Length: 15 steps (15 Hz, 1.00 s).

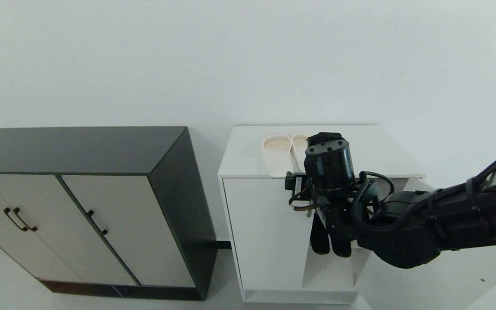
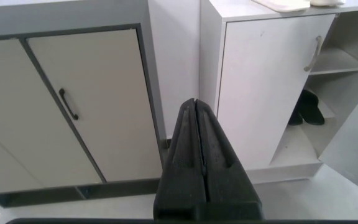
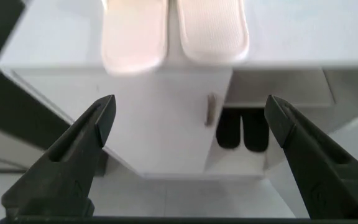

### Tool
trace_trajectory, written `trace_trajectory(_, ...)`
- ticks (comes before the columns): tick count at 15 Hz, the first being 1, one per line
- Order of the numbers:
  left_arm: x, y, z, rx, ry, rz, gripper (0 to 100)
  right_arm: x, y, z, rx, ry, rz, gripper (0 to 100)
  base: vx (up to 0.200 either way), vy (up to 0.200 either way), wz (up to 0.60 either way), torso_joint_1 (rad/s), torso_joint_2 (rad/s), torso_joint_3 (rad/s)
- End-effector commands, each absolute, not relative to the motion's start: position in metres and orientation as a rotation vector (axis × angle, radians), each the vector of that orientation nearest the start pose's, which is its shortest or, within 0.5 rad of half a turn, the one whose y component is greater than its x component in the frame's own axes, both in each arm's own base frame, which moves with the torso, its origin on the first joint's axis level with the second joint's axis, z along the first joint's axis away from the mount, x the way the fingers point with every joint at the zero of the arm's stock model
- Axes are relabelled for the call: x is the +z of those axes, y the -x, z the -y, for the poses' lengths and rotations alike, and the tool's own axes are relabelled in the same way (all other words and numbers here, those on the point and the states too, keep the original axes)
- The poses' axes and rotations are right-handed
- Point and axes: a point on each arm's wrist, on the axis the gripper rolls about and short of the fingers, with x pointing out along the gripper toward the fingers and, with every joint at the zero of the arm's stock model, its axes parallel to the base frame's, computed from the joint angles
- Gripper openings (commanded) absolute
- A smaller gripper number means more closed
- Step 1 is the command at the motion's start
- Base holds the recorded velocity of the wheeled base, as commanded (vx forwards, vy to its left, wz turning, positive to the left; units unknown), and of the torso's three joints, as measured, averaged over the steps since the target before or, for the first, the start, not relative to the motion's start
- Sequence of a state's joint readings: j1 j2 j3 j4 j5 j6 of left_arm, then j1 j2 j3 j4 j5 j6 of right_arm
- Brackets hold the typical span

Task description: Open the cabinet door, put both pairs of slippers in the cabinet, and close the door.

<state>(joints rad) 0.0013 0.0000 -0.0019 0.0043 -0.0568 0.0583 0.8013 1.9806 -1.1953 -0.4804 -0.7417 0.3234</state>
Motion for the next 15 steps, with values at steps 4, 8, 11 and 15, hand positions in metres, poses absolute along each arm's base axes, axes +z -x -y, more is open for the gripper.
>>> trace_trajectory(4,0.075,0.023,0.001,-0.055,-0.058,-0.001,0,0.162,-0.294,-0.271,0.018,-0.109,-0.217,100,0.2,0.0,0.0,0.013,0.0,0.001)
trace_trajectory(8,0.075,0.023,0.001,-0.055,-0.058,-0.001,0,0.154,-0.299,-0.274,0.07,-0.095,-0.242,100,0.15,0.0,0.0,0.002,0.0,0.002)
trace_trajectory(11,0.075,0.023,0.001,-0.055,-0.058,-0.001,0,0.145,-0.317,-0.278,0.081,-0.072,-0.215,100,0.0,0.0,0.0,0.0,0.0,0.0)
trace_trajectory(15,0.075,0.023,0.001,-0.055,-0.058,-0.001,0,0.131,-0.336,-0.281,0.076,-0.056,-0.198,100,0.0,0.0,0.0,0.0,0.0,0.0)
